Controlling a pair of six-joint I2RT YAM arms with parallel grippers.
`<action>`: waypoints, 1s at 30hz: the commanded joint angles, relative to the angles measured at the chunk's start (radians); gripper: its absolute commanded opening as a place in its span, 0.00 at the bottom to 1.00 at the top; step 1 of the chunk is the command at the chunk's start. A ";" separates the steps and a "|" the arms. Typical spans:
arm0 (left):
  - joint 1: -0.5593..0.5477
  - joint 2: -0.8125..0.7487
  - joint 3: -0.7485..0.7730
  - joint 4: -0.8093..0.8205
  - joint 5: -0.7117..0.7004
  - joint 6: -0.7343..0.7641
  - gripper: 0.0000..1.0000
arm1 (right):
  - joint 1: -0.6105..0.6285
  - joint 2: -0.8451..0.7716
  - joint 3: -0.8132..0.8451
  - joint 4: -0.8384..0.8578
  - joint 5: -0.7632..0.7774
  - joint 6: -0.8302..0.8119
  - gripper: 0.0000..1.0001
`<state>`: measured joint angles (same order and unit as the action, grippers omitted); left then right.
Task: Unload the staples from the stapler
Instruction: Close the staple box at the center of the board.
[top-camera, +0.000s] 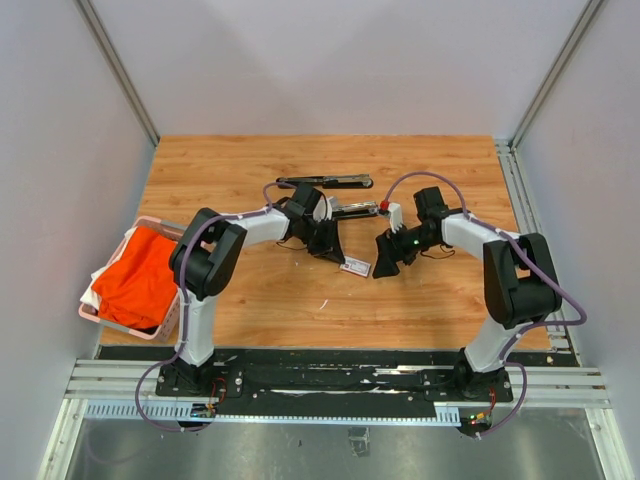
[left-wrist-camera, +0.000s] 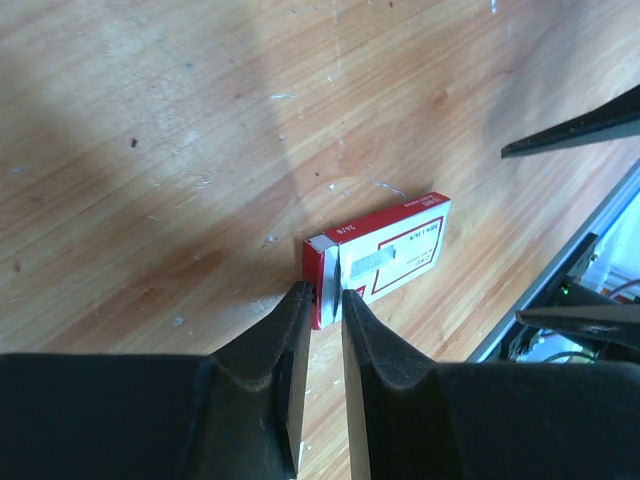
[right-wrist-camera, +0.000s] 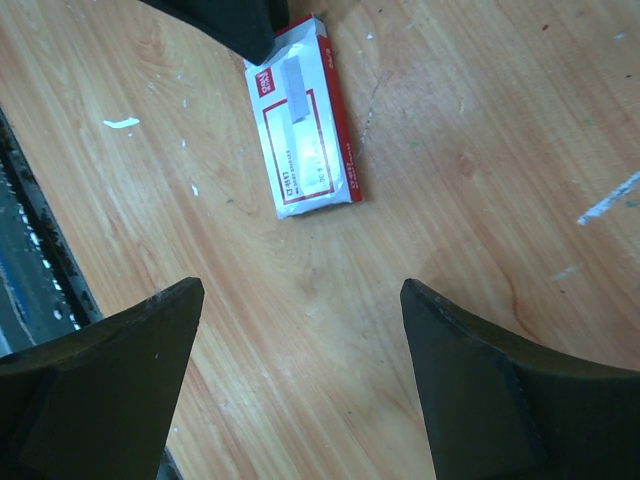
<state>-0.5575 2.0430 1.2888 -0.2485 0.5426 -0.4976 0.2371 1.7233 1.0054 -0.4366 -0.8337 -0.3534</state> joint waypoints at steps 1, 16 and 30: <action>0.003 -0.004 -0.031 0.074 0.081 -0.003 0.27 | 0.032 -0.046 0.019 -0.020 0.089 -0.088 0.82; 0.019 -0.025 -0.075 0.128 0.083 -0.054 0.29 | 0.144 -0.066 -0.002 0.054 0.384 -0.185 0.65; 0.015 -0.009 -0.100 0.179 0.137 -0.091 0.25 | 0.241 -0.004 -0.002 0.091 0.518 -0.188 0.53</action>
<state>-0.5434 2.0247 1.2034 -0.0986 0.6445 -0.5770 0.4442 1.6951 1.0050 -0.3542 -0.3660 -0.5297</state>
